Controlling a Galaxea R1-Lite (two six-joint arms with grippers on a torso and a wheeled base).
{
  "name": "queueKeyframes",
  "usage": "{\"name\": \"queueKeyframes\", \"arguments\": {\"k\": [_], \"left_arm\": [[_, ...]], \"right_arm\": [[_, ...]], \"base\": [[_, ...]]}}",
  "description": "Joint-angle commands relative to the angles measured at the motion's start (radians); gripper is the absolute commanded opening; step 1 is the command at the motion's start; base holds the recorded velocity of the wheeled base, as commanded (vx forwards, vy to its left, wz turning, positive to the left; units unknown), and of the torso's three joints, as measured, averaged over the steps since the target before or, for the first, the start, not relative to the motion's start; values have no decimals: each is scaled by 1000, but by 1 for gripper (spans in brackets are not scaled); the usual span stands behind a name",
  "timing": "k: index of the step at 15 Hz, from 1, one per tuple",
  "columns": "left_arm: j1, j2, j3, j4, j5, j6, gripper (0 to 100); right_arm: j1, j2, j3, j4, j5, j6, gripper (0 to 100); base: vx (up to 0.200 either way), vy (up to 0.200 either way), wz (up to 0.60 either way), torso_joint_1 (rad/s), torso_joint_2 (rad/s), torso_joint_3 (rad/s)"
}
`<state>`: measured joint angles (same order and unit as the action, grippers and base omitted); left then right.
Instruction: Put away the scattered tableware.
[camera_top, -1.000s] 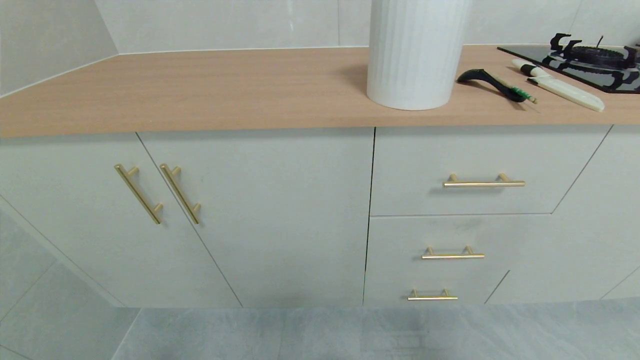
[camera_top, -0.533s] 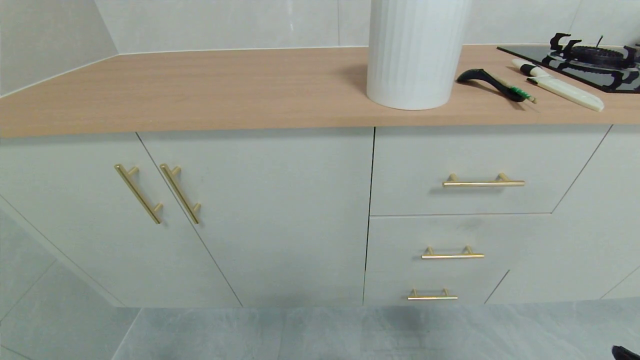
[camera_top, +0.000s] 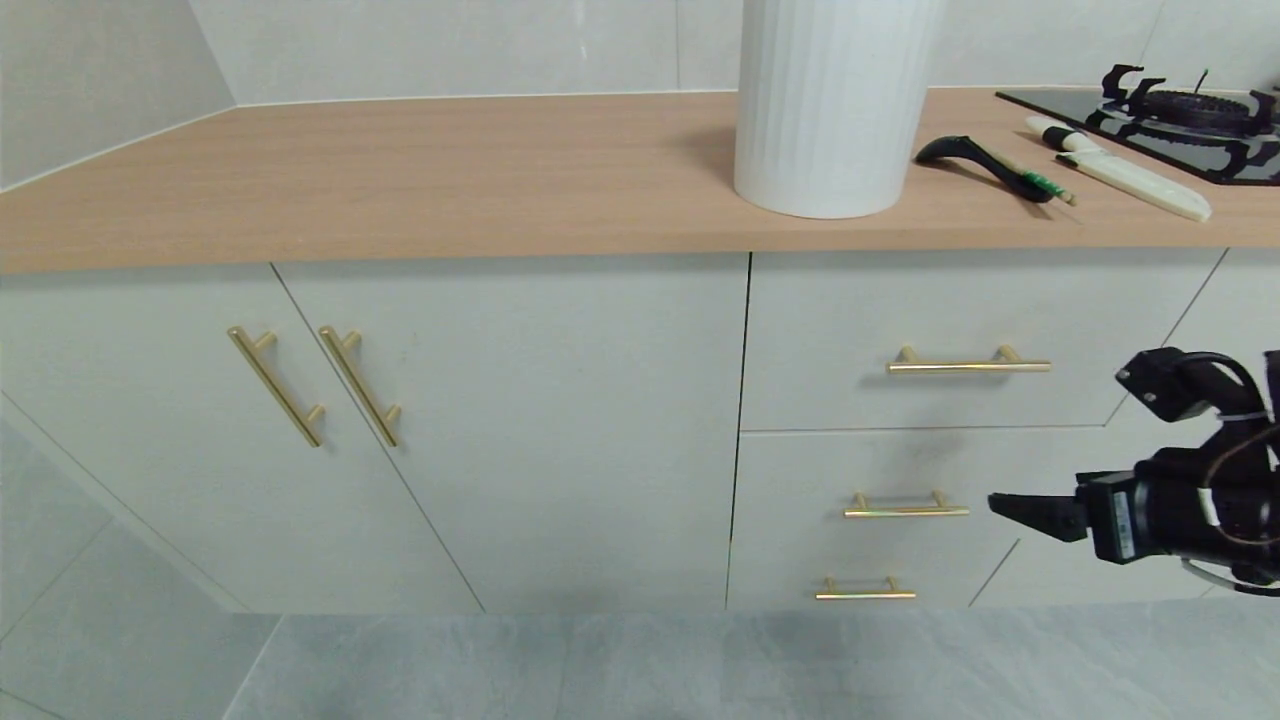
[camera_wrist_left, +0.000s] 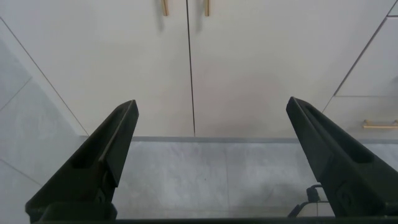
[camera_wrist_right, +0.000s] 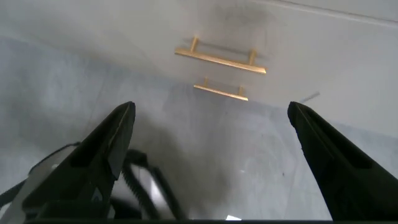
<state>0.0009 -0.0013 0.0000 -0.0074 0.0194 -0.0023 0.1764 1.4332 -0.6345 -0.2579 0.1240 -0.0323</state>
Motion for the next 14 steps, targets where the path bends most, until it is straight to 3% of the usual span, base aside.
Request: {"name": "queueKeyframes", "arguments": {"k": [1, 4, 6, 8, 10, 14], "left_arm": [[1, 1, 0, 0, 1, -1, 100], [1, 1, 0, 0, 1, -1, 100], [1, 1, 0, 0, 1, -1, 100], [1, 1, 0, 0, 1, -1, 100], [1, 1, 0, 0, 1, -1, 100], [1, 1, 0, 0, 1, -1, 100]], "right_arm": [[9, 164, 9, -64, -3, 2, 100], [81, 274, 22, -147, -27, 55, 100], [81, 340, 41, -251, -66, 57, 100], [81, 446, 87, -466, -155, 55, 100], [81, 507, 114, -615, -175, 55, 100], [81, 613, 113, -747, -256, 57, 100]], "base": [[0, 0, 0, 0, 0, 0], [0, 0, 0, 0, 0, 0], [0, 0, 0, 0, 0, 0], [0, 0, 0, 0, 0, 0], [0, 0, 0, 0, 0, 0], [0, 0, 0, 0, 0, 0]]}}
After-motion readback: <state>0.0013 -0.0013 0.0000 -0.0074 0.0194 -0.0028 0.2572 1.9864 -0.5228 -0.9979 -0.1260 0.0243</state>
